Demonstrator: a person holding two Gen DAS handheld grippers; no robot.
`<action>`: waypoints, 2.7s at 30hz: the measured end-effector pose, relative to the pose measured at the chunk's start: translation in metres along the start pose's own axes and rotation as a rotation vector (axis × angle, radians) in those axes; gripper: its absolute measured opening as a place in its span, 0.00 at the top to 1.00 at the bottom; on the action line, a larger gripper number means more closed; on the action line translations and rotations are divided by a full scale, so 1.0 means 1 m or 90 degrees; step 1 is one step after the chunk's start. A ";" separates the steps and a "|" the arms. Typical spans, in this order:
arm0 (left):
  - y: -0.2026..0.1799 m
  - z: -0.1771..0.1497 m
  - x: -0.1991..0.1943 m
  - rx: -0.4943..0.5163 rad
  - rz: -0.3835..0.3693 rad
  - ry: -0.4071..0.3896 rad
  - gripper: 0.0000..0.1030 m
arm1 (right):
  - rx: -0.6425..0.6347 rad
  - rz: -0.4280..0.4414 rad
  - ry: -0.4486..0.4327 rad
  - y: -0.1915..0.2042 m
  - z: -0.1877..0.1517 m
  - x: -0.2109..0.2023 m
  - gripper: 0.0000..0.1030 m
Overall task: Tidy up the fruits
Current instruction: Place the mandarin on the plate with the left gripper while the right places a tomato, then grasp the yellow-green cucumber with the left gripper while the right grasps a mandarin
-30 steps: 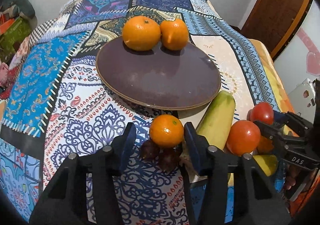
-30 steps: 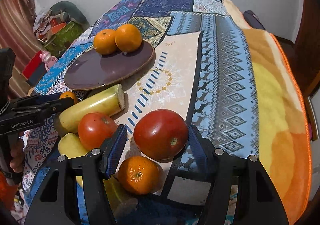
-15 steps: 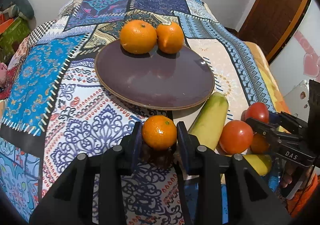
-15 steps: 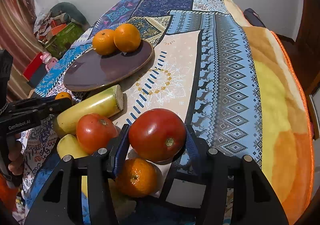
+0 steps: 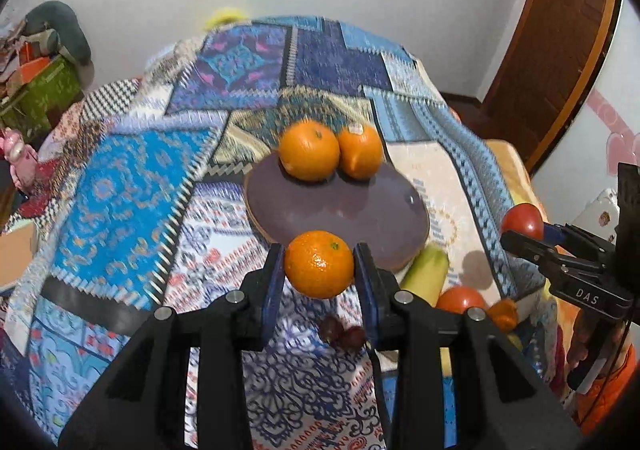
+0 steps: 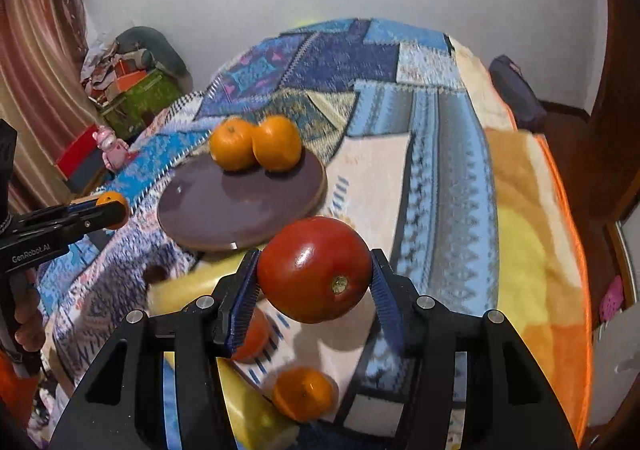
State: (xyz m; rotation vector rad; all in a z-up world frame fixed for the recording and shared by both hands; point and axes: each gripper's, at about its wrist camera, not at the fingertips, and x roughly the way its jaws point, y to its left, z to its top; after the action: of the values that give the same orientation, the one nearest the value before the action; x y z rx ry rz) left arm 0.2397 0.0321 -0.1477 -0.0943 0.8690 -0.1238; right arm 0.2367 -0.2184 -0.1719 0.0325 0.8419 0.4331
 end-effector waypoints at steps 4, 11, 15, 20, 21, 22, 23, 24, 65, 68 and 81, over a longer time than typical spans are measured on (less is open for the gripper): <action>0.002 0.015 -0.005 0.000 0.011 -0.024 0.67 | -0.014 0.006 -0.019 0.011 0.015 0.002 0.52; 0.010 0.038 0.004 -0.002 0.025 -0.039 0.67 | -0.044 0.022 -0.039 0.033 0.040 0.014 0.52; 0.015 0.045 0.013 0.000 0.036 -0.039 0.67 | -0.059 0.033 -0.040 0.044 0.051 0.026 0.52; 0.023 0.054 0.029 -0.003 0.041 -0.031 0.67 | -0.076 0.040 -0.034 0.055 0.063 0.042 0.52; 0.025 0.056 0.033 -0.005 0.042 -0.030 0.67 | -0.079 0.042 -0.031 0.058 0.065 0.046 0.52; 0.027 0.058 0.037 -0.006 0.043 -0.028 0.67 | -0.083 0.043 -0.027 0.060 0.067 0.051 0.52; 0.028 0.058 0.039 -0.007 0.044 -0.026 0.67 | -0.088 0.042 -0.023 0.061 0.068 0.054 0.52; 0.030 0.060 0.043 -0.008 0.045 -0.024 0.67 | -0.094 0.039 -0.018 0.064 0.070 0.059 0.52; 0.030 0.057 0.110 0.022 0.062 0.043 0.50 | -0.181 0.032 0.150 0.078 0.066 0.137 0.51; 0.027 0.060 0.095 0.019 0.055 0.030 0.50 | -0.183 0.025 0.142 0.077 0.065 0.129 0.51; 0.006 0.051 -0.002 0.037 0.036 -0.046 0.44 | -0.155 0.017 0.007 0.069 0.078 0.024 0.43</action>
State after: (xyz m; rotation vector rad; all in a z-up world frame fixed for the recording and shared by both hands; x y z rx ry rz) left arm 0.2780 0.0403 -0.1147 -0.0198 0.7949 -0.0922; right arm 0.2826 -0.1357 -0.1234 -0.1839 0.7963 0.5590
